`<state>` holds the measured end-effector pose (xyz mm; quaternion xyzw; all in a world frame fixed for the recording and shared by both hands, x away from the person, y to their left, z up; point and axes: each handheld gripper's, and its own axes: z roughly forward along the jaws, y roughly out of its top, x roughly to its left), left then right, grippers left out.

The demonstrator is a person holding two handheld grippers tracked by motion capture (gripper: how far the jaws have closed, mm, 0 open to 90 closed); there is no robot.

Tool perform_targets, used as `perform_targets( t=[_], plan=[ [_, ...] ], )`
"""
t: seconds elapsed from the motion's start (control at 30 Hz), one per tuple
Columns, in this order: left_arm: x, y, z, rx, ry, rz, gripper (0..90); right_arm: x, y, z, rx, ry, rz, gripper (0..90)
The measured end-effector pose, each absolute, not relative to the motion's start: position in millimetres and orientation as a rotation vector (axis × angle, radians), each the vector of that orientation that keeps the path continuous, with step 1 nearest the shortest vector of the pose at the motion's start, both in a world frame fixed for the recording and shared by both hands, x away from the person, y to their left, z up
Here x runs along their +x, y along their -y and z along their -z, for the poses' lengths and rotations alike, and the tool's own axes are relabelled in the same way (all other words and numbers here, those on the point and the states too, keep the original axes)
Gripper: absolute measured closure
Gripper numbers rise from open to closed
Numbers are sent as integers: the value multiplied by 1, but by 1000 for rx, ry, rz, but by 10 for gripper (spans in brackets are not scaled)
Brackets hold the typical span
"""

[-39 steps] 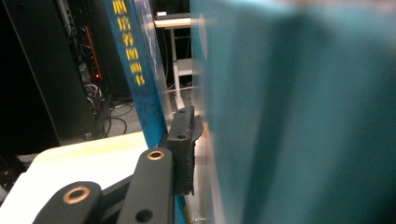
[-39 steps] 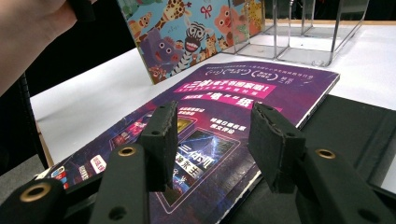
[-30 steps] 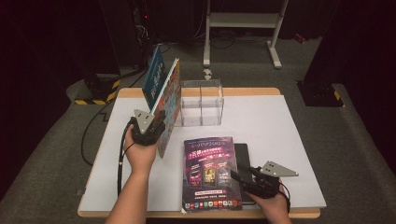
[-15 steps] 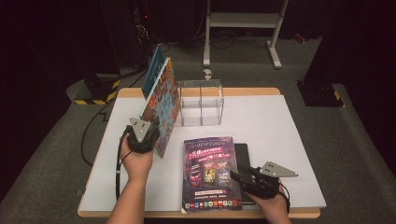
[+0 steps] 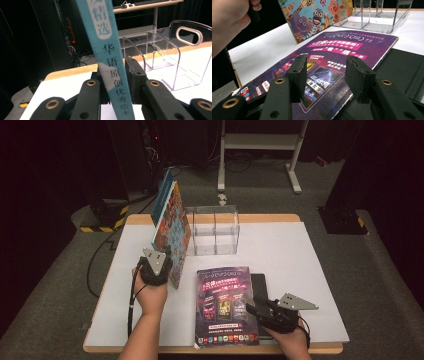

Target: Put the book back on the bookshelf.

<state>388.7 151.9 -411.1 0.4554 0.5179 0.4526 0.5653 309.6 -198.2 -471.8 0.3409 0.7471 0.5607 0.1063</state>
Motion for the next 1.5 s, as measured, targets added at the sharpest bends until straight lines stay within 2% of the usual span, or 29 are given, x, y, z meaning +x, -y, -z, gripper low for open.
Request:
perform_targets(
  t=[0.53,1.13,1.3,1.5],
  plan=[
    [400,-142,412,1093,-1210,-1137,748,309,198,472,1004,-2205,-1657,518],
    [401,-145,409,1070,-1229,-1091,749,310,196,473,1003,-2213,-1653,518],
    [399,-144,409,1072,-1216,-1082,674,310,196,473,1002,-2216,-1652,518],
    [396,-146,410,1060,-1213,-1070,642,309,195,473,1001,-2215,-1653,518]
  ],
)
